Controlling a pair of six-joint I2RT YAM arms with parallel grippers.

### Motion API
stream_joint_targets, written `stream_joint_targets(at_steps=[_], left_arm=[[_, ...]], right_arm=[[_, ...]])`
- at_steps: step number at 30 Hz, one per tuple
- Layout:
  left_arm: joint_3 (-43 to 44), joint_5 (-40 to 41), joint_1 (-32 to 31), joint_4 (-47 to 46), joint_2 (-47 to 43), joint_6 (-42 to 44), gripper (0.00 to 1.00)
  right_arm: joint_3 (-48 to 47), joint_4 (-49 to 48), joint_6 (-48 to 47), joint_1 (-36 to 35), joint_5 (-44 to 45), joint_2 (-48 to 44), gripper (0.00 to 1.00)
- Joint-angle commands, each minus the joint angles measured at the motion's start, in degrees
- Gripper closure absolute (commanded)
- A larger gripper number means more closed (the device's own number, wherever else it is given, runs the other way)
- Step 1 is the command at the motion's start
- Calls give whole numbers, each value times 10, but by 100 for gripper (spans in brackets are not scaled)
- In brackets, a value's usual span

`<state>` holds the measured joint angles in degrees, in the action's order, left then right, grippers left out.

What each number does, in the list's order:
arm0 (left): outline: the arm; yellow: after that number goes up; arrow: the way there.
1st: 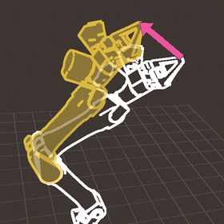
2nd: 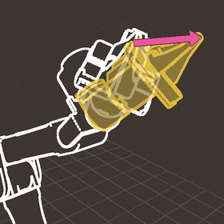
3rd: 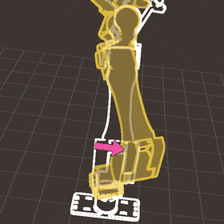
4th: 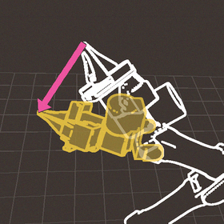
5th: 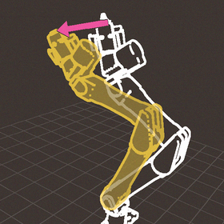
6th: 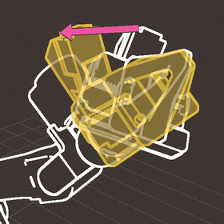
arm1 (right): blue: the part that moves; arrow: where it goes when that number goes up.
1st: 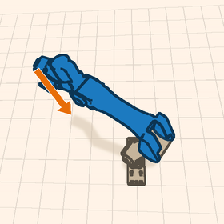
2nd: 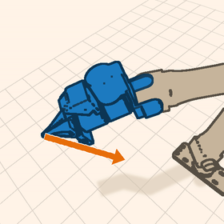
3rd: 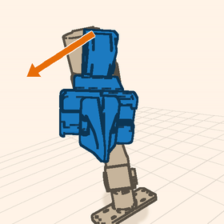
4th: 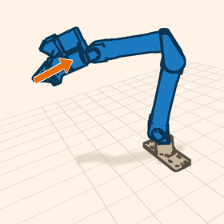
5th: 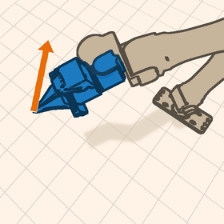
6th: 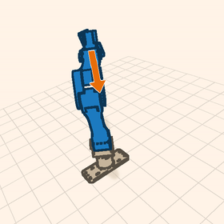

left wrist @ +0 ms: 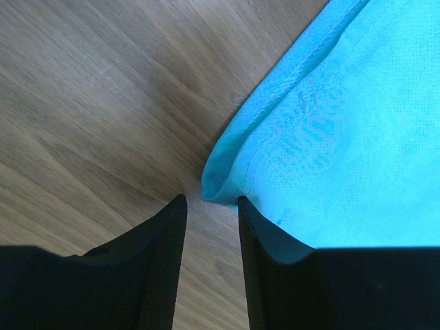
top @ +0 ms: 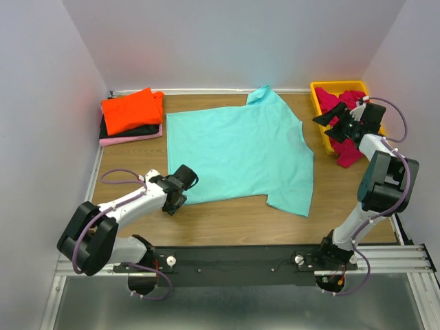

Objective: Fold and stack the t-shirts
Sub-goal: Fold the tshirt

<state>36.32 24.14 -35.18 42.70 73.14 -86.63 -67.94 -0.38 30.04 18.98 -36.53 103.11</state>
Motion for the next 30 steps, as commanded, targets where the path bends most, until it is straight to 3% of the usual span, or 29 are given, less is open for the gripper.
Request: stream_joint_targets(at_steps=[1, 8, 11, 13, 21, 30], left_arm=[[0, 30, 7, -7, 13, -6, 56], [-15, 21, 14, -38, 33, 5, 62], [-17, 18, 16, -46, 40, 9, 92], [-17, 18, 17, -48, 41, 15, 100], [-18, 27, 17, -90, 30, 53, 100], [-5, 87, 13, -153, -12, 154, 100]], right_arm=[[8, -11, 5, 7, -15, -12, 0], [11, -12, 5, 9, -16, -14, 0], [12, -13, 4, 10, -16, -16, 0], [12, -13, 5, 11, -15, -18, 0], [11, -14, 3, 11, -14, -19, 0], [26, -31, 8, 5, 0, -43, 0]])
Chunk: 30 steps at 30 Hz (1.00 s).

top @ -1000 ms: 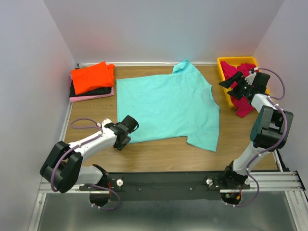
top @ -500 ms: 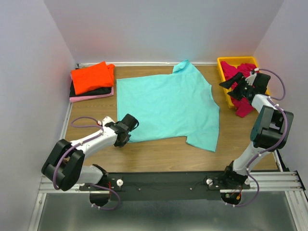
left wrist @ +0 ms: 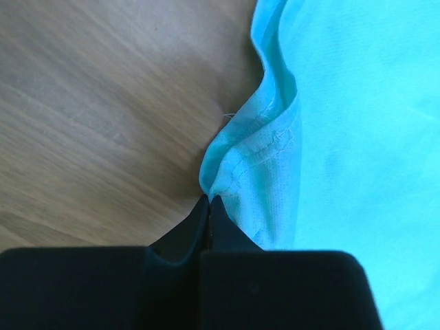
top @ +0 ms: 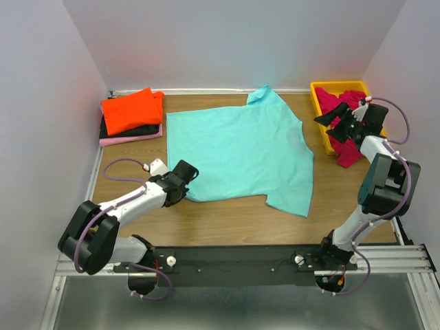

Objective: Fold and stack the t-shirts
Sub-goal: Fold the tshirt

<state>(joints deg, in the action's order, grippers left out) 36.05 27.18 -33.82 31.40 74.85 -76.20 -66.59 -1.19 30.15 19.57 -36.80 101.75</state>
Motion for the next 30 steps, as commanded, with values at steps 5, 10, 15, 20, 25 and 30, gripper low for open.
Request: stream_joint_targets(at_steps=[5, 10, 15, 20, 25, 30], left_arm=[[-11, 89, -2, -71, -41, 98, 100], [-24, 95, -7, -128, -32, 154, 100], [-34, 96, -9, -188, -23, 195, 100], [-20, 103, -16, -212, -22, 228, 100], [9, 118, -17, -224, 10, 271, 100], [36, 125, -18, -244, 51, 308, 100]], right_arm=[[10, -24, 3, -43, 36, -38, 0], [2, -20, 2, -86, 70, -32, 1], [-13, -12, -4, -135, 97, -15, 1], [-7, -3, -15, -192, 149, -11, 1], [44, 5, -12, -214, 192, -31, 1], [93, 25, -16, -248, 253, -82, 2]])
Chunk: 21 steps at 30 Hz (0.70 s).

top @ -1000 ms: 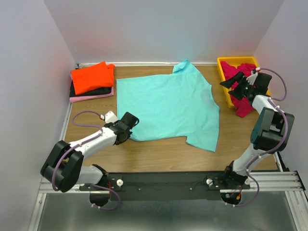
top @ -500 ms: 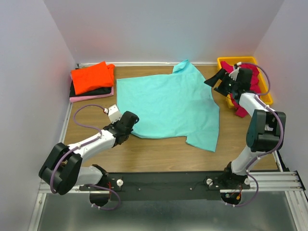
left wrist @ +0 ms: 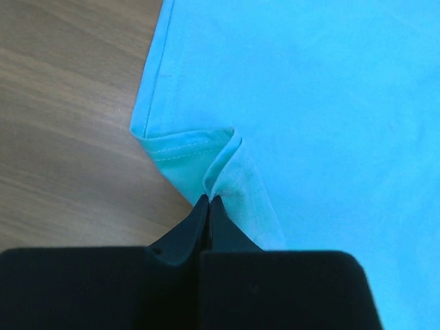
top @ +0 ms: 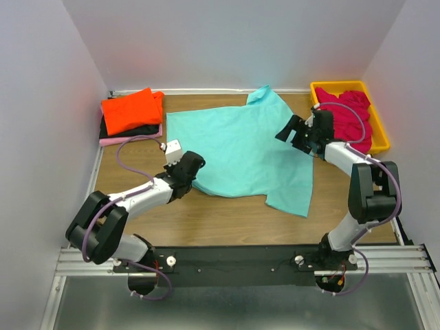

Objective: Fold and stack the t-shirts
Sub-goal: Fold the tshirt

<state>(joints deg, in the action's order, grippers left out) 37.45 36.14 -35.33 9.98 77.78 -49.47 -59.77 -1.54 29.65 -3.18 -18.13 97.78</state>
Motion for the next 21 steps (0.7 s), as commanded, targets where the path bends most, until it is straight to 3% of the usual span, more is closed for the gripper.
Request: stream_joint_targets(at_steps=[1, 12, 21], left_arm=[[24, 29, -3, -36, 26, 53, 100], [40, -9, 4, -77, 18, 116, 100], [-9, -56, 58, -111, -43, 134, 100]], right_arm=[[35, 43, -13, -28, 89, -63, 2], [123, 144, 13, -52, 201, -176, 3], [171, 233, 30, -54, 274, -268, 4]])
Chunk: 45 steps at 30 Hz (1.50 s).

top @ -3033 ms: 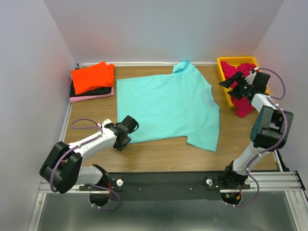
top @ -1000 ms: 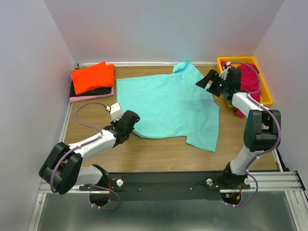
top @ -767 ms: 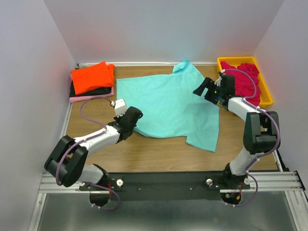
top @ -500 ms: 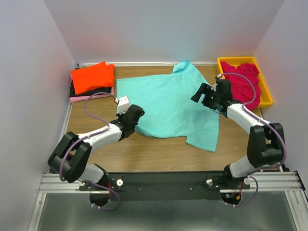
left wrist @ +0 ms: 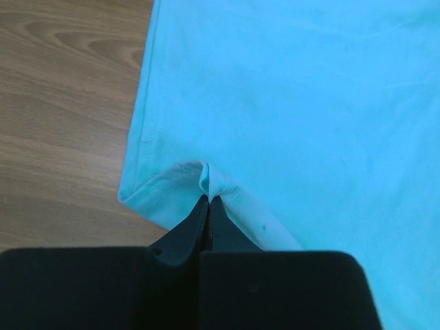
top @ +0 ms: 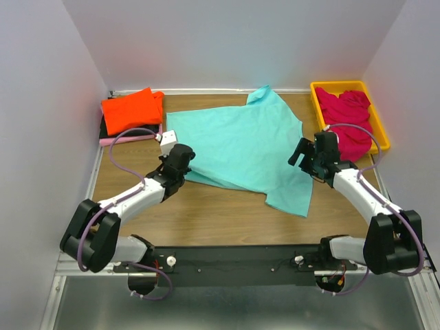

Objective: Fold and stack the t-shirts
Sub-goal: Fold the tshirt

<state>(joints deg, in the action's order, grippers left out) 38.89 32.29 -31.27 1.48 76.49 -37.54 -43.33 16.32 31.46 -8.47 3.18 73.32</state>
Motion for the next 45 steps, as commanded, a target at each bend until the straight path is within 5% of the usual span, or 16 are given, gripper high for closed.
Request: stream_joint_targets(at_steps=[1, 14, 26, 45], left_arm=[[-28, -19, 27, -28, -34, 15, 100], [-56, -45, 76, -48, -56, 24, 100], [-48, -56, 121, -71, -20, 34, 100], [-57, -71, 133, -82, -27, 37, 100]], right_arm=[[4, 62, 11, -1, 79, -20, 3], [33, 96, 17, -1, 46, 41, 3], [79, 129, 33, -8, -10, -14, 10], [108, 241, 190, -207, 32, -70, 21]])
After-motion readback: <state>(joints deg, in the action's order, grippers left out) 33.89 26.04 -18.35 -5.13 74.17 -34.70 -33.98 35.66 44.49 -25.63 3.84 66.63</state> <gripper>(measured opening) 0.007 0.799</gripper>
